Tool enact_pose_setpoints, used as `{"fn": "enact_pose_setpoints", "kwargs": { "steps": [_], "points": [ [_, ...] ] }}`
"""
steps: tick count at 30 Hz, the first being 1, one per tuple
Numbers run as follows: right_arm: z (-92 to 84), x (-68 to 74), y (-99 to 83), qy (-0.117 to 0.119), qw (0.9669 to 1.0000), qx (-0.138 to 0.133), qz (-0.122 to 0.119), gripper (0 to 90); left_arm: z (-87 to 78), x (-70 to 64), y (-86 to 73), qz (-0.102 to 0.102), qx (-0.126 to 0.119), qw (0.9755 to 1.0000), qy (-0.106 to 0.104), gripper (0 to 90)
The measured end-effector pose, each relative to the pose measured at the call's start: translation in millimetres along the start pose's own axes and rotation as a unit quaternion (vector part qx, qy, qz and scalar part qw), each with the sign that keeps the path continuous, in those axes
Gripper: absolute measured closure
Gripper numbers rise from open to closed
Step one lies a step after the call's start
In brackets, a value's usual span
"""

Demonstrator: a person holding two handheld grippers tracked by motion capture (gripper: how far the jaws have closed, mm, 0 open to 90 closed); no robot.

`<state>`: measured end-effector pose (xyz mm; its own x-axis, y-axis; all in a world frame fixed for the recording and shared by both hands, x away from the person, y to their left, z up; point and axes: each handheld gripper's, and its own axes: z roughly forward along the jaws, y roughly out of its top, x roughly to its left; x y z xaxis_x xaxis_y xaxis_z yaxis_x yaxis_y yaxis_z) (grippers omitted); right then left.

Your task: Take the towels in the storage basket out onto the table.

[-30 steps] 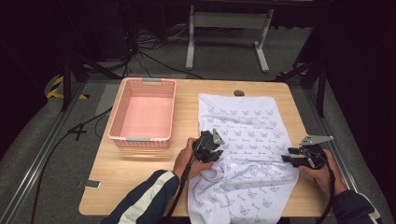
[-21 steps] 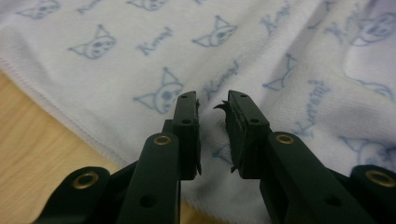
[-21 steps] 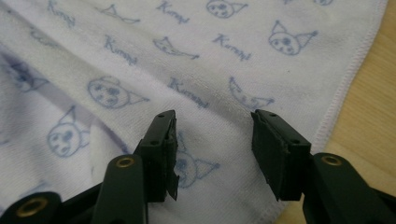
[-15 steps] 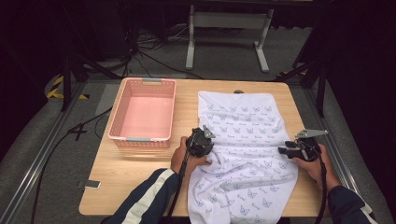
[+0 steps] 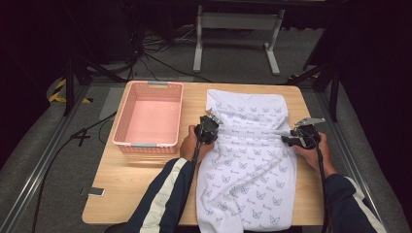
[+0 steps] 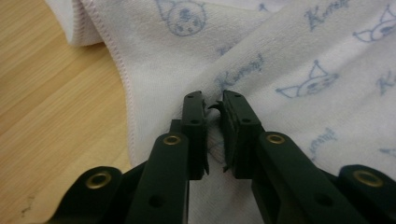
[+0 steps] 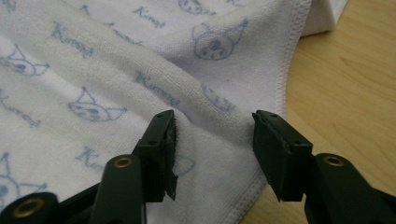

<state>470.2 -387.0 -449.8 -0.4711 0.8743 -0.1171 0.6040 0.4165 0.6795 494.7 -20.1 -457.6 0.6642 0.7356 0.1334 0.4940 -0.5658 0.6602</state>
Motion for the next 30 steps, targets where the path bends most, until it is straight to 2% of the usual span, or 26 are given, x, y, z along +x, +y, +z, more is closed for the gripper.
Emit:
{"fn": "enact_pose_setpoints", "kwargs": {
  "steps": [1,2,4,5,6,8,9,11,13,14,15,16,18,20,21,23,24,25,26,27,30],
  "points": [
    [0.0,0.0,0.0,0.000,1.0000,0.000,0.000,45.9,-2.2,-1.0,-0.5,-0.001,0.002,1.0000,-0.001,72.6],
    [-6.9,1.4,-1.3,0.012,0.9999,0.001,0.007,44.0,-12.5,-5.4,-3.7,0.007,-0.004,0.9998,-0.020,68.0],
    [-23.7,4.3,-5.2,0.033,0.9992,-0.023,0.005,44.2,-28.7,-12.4,-9.0,0.009,-0.018,0.9990,-0.040,62.6],
    [-23.7,4.3,-5.2,0.033,0.9992,-0.023,0.005,44.2,-28.7,-12.4,-9.0,0.009,-0.018,0.9990,-0.040,61.5],
    [-30.7,6.2,-7.0,0.041,0.9988,-0.027,0.002,43.6,-44.9,-18.2,-16.0,0.020,-0.030,0.9976,-0.059,61.5],
    [-50.7,14.3,-14.8,0.064,0.9974,-0.032,-0.012,42.5,-63.9,-27.6,-27.1,0.035,-0.042,0.9961,-0.069,57.2],
    [-69.3,27.2,-27.2,0.081,0.9958,-0.034,-0.027,42.0,-76.4,-34.6,-36.4,0.046,-0.047,0.9946,-0.080,56.3],
    [-74.3,31.8,-32.6,0.088,0.9950,-0.035,-0.031,42.0,-92.4,-46.5,-54.0,0.065,-0.046,0.9928,-0.089,56.0],
    [-85.1,47.4,-52.0,0.120,0.9920,-0.028,-0.029,42.1,-100.6,-54.2,-69.7,0.062,-0.034,0.9917,-0.107,53.4],
    [-88.1,53.1,-59.5,0.134,0.9903,-0.024,-0.027,42.0,-102.7,-58.5,-77.2,0.056,-0.025,0.9926,-0.105,53.1],
    [-90.8,59.1,-65.9,0.141,0.9895,-0.016,-0.029,41.7,-105.3,-62.1,-85.8,0.052,-0.018,0.9928,-0.106,51.8],
    [-94.8,65.9,-72.6,0.144,0.9890,-0.015,-0.030,41.8,-107.2,-63.6,-90.9,0.047,-0.013,0.9919,-0.117,50.0],
    [-99.5,74.2,-80.0,0.156,0.9870,-0.012,-0.036,41.2,-110.1,-67.9,-101.6,0.049,-0.006,0.9905,-0.128,48.8],
    [-101.9,82.1,-85.5,0.143,0.9880,0.001,-0.058,39.1,-110.6,-72.2,-109.7,0.055,0.003,0.9902,-0.128,46.9],
    [-102.0,83.5,-87.6,0.146,0.9874,0.003,-0.061,39.1,-109.2,-72.9,-113.5,0.056,0.002,0.9902,-0.128,46.7],
    [-99.6,85.2,-90.7,0.139,0.9879,0.018,-0.066,38.6,-109.4,-70.5,-115.1,0.046,0.001,0.9911,-0.125,46.5],
    [-98.1,85.4,-91.8,0.130,0.9884,0.019,-0.076,39.4,-110.5,-69.1,-113.7,0.048,0.008,0.9933,-0.105,46.6],
    [-98.0,84.5,-91.4,0.127,0.9885,0.020,-0.079,40.4,-110.5,-67.4,-113.2,0.060,0.006,0.9943,-0.088,47.2],
    [-97.8,83.5,-90.9,0.119,0.9891,0.021,-0.084,41.0,-110.2,-65.0,-113.4,0.061,0.006,0.9947,-0.083,47.2],
    [-98.1,82.3,-90.8,0.116,0.9895,0.024,-0.082,42.2,-110.1,-61.9,-113.8,0.049,0.009,0.9955,-0.081,47.2],
    [-97.8,73.0,-90.7,0.096,0.9929,0.027,-0.064,42.7,-107.4,-52.5,-112.7,0.045,0.008,0.9966,-0.068,48.5]
  ]
}}
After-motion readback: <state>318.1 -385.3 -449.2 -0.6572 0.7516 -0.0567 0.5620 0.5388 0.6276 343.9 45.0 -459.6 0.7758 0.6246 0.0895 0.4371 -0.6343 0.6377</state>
